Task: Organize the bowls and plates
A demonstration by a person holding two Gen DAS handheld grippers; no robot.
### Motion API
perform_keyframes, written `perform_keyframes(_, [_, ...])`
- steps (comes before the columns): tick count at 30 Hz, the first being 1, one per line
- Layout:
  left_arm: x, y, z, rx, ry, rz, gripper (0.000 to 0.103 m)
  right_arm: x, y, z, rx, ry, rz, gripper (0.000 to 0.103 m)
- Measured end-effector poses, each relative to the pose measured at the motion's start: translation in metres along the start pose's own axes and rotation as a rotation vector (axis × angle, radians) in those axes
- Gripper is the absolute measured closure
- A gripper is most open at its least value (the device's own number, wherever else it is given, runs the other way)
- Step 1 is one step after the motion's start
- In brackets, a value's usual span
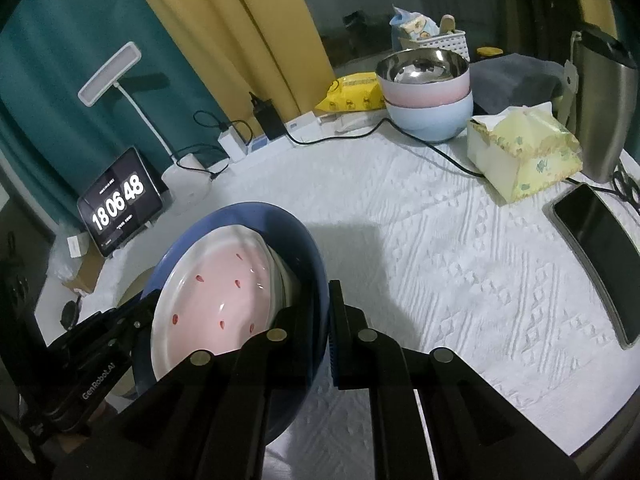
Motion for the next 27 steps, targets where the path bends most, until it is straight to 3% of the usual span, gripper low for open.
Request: perform_keyframes(27, [0.043,-0.022,0.047,-0.097,-0.036,0.034,0.091,0.059,-0.016,0.020,-0.065,-0.050,0.061,0.095])
Point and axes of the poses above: each gripper's, at about its wrist camera, not at the fingertips, and z roughly against the way its jaws point, x to its left, y to its underside, the point moved 1 cm from there along -z, roughly the way its jaws point, and after that the axes turned 13 degrees about -z, right-handed, at the moved point
